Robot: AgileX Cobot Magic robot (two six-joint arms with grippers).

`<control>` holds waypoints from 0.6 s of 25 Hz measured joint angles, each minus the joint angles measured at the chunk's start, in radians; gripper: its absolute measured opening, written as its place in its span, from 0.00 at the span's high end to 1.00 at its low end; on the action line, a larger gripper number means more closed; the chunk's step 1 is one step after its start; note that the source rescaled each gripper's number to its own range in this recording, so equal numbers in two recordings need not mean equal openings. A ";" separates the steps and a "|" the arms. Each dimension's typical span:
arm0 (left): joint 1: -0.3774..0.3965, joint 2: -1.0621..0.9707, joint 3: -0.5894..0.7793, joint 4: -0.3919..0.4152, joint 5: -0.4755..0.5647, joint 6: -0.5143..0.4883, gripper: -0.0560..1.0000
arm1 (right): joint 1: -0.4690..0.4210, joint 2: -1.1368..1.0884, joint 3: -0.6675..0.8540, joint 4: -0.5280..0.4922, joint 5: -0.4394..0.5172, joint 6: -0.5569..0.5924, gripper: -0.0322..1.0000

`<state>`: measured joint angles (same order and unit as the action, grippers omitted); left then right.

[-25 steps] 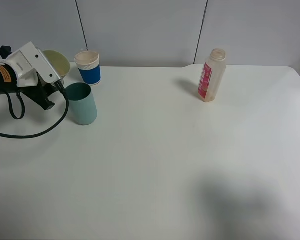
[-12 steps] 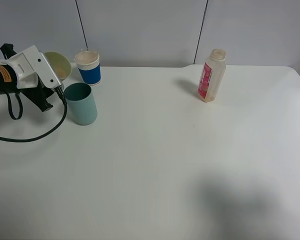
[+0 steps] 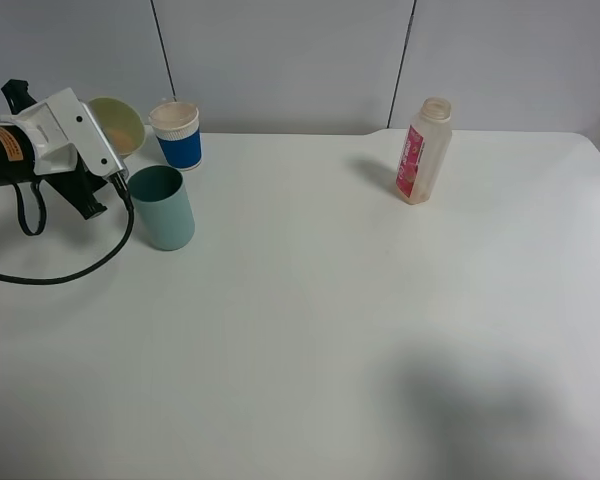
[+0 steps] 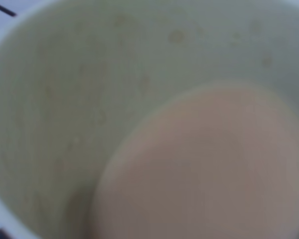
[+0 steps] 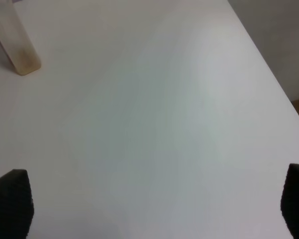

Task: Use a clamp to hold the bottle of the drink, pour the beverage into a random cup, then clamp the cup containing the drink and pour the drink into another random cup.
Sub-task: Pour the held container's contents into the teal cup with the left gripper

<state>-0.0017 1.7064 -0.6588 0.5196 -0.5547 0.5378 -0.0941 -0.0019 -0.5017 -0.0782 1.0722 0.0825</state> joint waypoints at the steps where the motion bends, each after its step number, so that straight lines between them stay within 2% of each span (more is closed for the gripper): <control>1: 0.000 0.000 0.000 0.000 -0.010 0.000 0.94 | 0.000 0.000 0.000 0.000 0.000 0.000 0.00; 15: 0.000 0.000 0.000 0.000 -0.034 0.000 0.94 | 0.000 0.000 0.000 0.000 0.000 0.000 0.00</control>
<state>-0.0017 1.7064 -0.6588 0.5196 -0.5883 0.5378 -0.0941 -0.0019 -0.5017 -0.0782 1.0722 0.0825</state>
